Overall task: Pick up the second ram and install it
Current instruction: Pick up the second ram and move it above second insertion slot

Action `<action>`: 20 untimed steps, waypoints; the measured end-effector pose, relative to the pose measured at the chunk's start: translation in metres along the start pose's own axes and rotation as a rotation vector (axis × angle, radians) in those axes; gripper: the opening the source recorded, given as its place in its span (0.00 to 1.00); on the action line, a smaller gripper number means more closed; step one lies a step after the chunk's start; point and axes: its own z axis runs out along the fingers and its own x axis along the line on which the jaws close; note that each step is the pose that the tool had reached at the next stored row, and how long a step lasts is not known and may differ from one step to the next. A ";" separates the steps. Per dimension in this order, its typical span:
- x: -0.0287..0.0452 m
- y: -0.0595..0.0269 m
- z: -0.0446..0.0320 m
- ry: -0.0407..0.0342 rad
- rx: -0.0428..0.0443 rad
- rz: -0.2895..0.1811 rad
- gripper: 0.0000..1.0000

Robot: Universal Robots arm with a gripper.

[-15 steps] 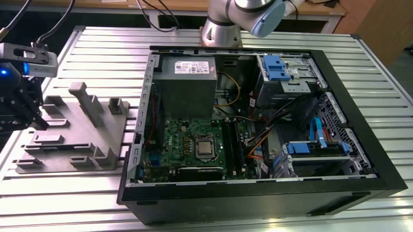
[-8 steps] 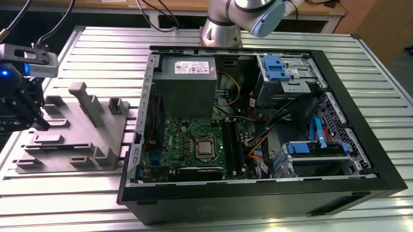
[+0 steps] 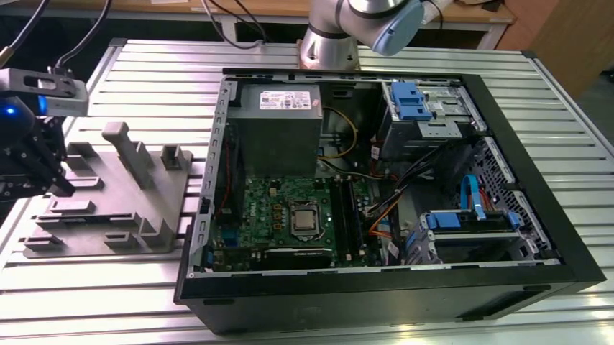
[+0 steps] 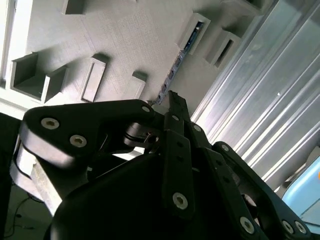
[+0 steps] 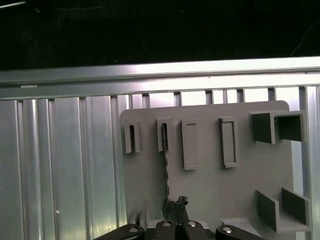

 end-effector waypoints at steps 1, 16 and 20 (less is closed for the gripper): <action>0.0000 0.0000 0.0005 0.0011 -0.0013 -0.013 0.10; 0.0004 0.0033 0.0127 0.0017 -0.0056 -0.052 0.10; 0.0006 0.0037 0.0189 0.0019 -0.0098 -0.052 0.10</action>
